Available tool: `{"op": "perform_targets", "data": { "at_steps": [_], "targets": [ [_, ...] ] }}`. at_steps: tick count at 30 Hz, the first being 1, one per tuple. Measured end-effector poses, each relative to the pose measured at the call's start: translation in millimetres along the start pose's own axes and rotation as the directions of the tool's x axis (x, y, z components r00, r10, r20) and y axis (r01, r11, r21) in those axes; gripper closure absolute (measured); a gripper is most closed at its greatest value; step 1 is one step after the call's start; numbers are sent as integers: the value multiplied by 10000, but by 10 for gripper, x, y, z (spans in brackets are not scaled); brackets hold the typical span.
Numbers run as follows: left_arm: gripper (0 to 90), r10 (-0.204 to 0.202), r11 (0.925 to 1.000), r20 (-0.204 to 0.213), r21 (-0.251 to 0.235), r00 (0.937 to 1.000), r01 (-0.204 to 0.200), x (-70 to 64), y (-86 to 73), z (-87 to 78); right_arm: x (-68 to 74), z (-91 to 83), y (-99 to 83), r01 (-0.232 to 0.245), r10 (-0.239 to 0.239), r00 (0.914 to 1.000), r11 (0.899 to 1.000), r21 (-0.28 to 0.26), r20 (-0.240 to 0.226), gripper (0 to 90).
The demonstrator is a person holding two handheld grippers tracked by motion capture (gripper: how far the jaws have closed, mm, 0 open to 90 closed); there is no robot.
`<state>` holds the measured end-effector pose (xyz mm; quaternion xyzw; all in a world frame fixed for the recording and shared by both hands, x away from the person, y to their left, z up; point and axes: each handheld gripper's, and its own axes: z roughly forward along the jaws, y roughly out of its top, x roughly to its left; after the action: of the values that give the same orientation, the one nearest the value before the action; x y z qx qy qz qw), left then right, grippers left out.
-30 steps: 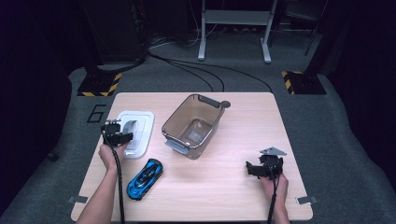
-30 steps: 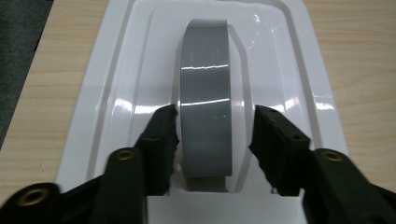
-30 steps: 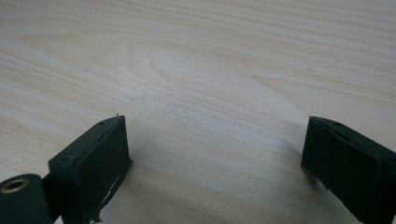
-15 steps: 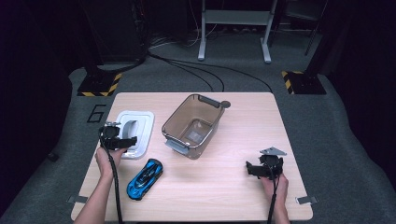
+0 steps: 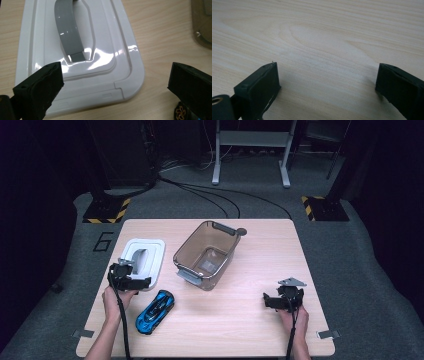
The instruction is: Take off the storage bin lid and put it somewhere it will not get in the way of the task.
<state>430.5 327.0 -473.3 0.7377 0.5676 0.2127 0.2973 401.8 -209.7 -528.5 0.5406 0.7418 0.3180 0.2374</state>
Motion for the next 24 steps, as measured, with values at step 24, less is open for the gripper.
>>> {"op": "perform_targets", "data": {
  "at_steps": [24],
  "targets": [
    [0,1234,9924,245,-66,9921,-1232,-398,-213,-193,0,1,1,15,-15,10000,10000,-12,-24,42]
  ]
}}
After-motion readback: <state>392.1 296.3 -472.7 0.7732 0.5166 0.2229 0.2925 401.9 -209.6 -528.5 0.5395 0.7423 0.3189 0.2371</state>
